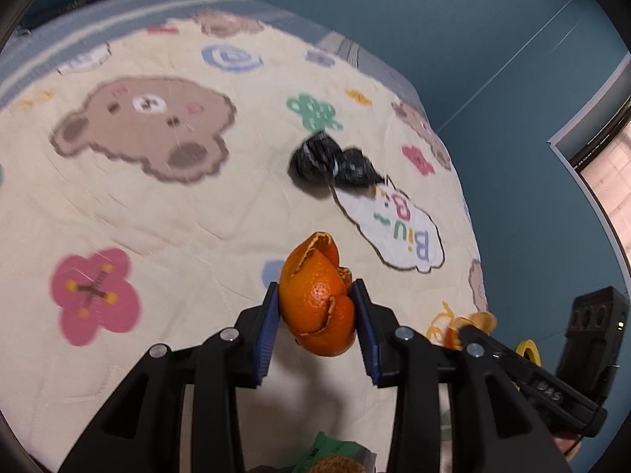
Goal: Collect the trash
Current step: 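Grasp the large orange peel with the left tool while the right tool grasps the smaller peel, then lift and carry both orange peels over the yellow-rimmed bin with both tools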
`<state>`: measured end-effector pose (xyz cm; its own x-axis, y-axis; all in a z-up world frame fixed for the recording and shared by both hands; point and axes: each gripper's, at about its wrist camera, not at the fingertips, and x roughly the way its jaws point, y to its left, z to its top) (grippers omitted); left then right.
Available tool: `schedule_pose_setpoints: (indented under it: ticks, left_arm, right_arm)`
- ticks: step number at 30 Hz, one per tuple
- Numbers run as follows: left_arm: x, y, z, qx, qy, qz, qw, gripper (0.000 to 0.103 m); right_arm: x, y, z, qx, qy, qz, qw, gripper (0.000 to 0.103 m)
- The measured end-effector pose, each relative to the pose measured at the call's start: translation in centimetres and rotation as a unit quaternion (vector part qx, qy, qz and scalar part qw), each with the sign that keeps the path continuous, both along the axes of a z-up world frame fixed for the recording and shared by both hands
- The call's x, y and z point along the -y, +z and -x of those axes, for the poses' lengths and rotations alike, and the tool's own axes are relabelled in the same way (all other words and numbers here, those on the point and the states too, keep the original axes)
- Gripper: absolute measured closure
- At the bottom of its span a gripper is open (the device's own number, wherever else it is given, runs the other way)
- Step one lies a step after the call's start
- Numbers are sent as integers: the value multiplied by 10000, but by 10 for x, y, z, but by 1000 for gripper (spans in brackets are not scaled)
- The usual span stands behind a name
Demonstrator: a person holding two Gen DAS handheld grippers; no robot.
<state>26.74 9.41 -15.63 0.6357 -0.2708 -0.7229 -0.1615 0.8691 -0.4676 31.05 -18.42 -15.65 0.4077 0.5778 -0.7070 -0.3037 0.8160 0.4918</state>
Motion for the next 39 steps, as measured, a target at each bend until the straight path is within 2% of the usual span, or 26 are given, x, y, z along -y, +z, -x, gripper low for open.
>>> schedule_pose_setpoints:
  ticks: [10, 23, 32, 39]
  left_arm:
    - [-2, 38, 32, 290, 71, 54, 9995, 69]
    - [42, 110, 72, 1000, -211, -215, 9945, 69]
    - [103, 148, 91, 1375, -827, -452, 9860, 69]
    - [162, 164, 99, 1599, -1425, -588, 9750, 69]
  right_arm:
    - [38, 46, 42, 320, -249, -290, 9988, 92]
    - [96, 101, 96, 792, -583, -580, 9935, 92]
    - [151, 128, 125, 1179, -1055, -607, 9855, 92]
    - [204, 135, 144, 1335, -1496, -630, 9777, 92]
